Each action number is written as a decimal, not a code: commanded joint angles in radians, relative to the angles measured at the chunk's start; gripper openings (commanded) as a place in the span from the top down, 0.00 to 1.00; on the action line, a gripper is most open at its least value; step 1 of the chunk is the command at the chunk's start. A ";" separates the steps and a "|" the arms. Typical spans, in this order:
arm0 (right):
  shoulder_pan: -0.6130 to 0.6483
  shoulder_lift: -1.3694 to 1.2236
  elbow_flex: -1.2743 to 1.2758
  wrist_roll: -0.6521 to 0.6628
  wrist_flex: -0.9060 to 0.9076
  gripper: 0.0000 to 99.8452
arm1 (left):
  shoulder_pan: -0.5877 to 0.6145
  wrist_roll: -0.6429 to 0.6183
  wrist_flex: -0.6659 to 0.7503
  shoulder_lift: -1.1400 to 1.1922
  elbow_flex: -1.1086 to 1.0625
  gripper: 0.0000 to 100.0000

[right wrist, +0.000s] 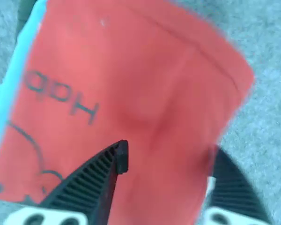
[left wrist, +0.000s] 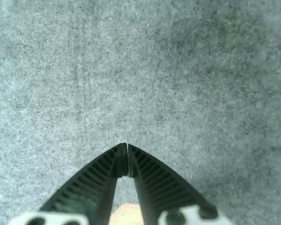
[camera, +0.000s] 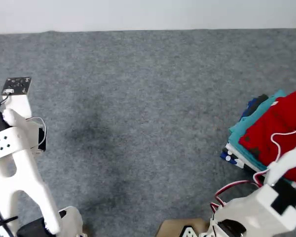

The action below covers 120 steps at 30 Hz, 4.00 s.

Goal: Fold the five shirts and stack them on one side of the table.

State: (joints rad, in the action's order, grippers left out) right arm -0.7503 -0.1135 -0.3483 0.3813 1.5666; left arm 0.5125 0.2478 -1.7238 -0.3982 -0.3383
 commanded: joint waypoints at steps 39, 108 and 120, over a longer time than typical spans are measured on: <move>0.446 0.051 -0.017 -0.098 0.225 0.99 | -0.009 0.002 -0.012 -0.034 0.033 1.00; 0.750 1.736 2.039 -0.327 -0.634 0.99 | -0.382 -0.261 0.574 -1.407 -1.345 0.99; 0.748 1.738 2.038 -0.328 -0.522 0.99 | -0.387 -0.267 0.468 -1.412 -1.343 0.99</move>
State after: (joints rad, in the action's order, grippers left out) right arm -0.0092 1.6111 1.6771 0.0606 1.0372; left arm 0.1335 -0.0115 -1.2497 -1.8021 -1.6886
